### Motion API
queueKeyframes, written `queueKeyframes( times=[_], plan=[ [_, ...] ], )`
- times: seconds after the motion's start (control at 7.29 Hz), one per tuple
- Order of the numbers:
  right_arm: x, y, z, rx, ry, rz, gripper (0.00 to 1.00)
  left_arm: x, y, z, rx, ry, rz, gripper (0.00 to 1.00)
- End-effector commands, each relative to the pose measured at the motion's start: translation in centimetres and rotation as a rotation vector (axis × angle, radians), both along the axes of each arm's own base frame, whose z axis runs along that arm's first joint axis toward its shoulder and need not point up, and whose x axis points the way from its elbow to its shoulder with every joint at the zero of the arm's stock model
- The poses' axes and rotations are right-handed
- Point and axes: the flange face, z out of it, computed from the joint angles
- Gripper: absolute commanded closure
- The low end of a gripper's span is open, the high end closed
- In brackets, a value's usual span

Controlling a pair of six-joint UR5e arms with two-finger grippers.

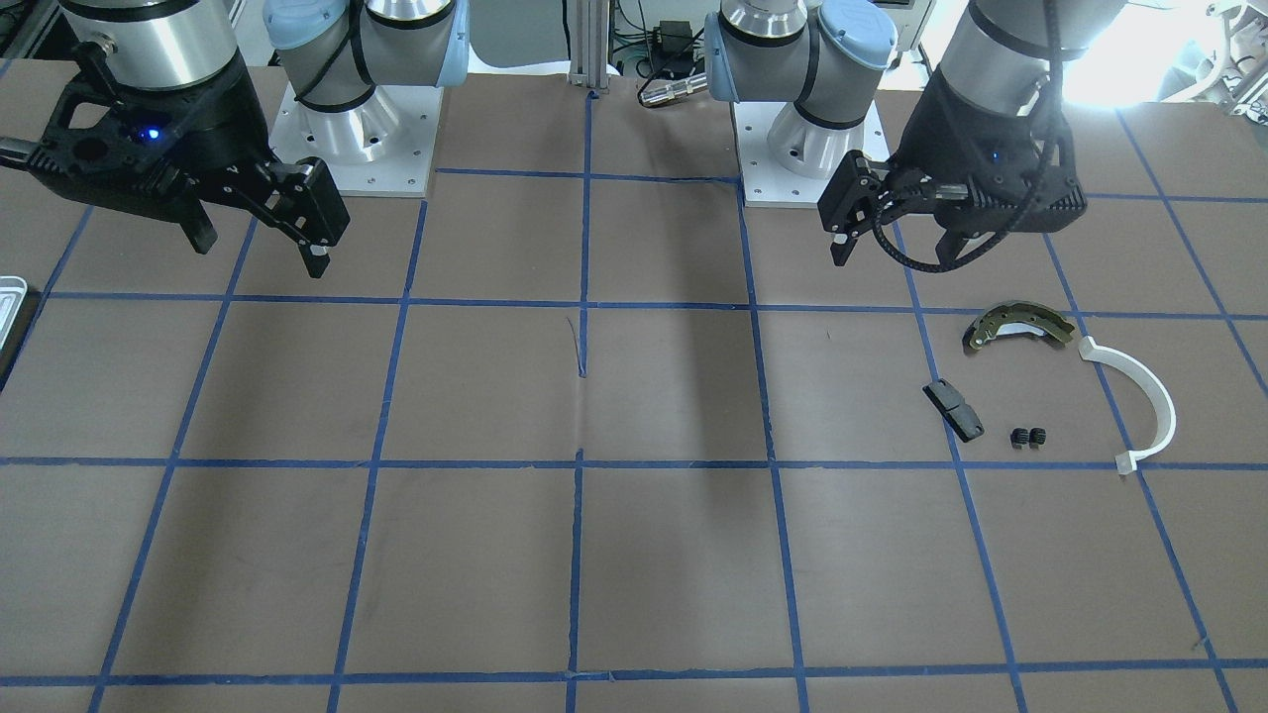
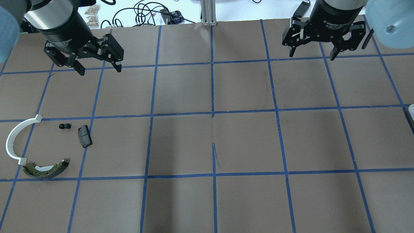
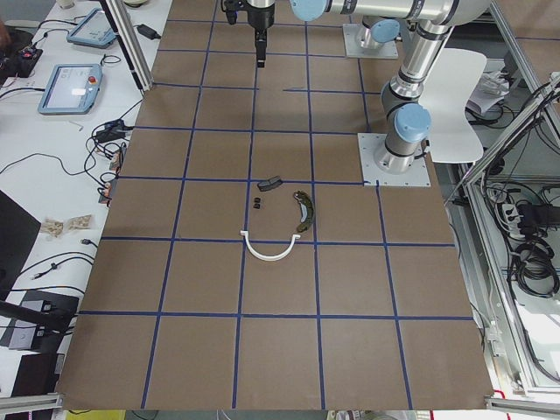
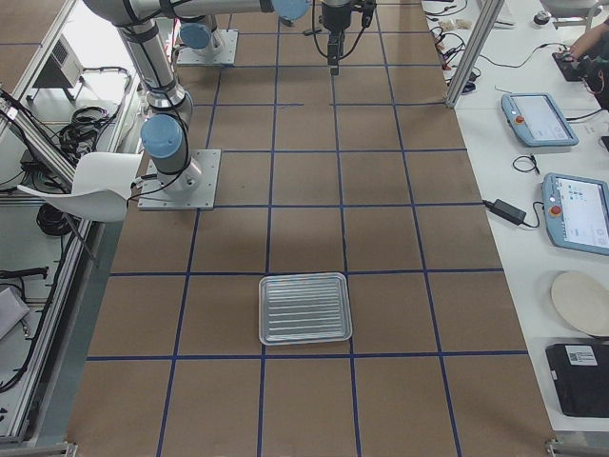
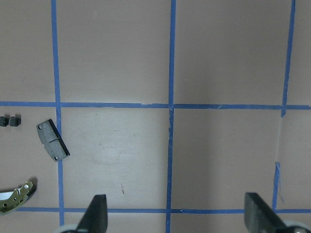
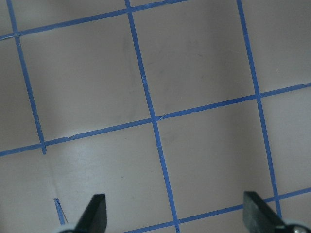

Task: Place bearing gear from tray to pile

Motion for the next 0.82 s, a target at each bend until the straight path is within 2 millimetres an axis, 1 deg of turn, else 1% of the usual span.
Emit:
queueKeyframes(
  times=[0.0,0.27,0.41,0.55,0.69],
  plan=[
    [0.2,0.0,0.0,0.000,-0.010,0.002,0.00,-0.1,0.0,-0.2,0.012,0.003,-0.004,0.00],
    [0.2,-0.1,-0.2,0.005,-0.011,0.002,0.00,-0.1,0.1,-0.3,0.021,0.008,-0.002,0.00],
    [0.4,0.0,-0.9,0.042,-0.038,0.004,0.00,-0.1,0.2,-0.3,0.023,0.007,-0.001,0.00],
    [0.5,0.1,-1.3,0.076,-0.058,0.072,0.00,-0.2,0.5,0.0,0.018,0.007,-0.002,0.00],
    [0.5,0.3,-1.2,0.084,-0.050,0.152,0.00,-0.1,0.4,-0.1,0.019,0.007,-0.001,0.00]
  ],
)
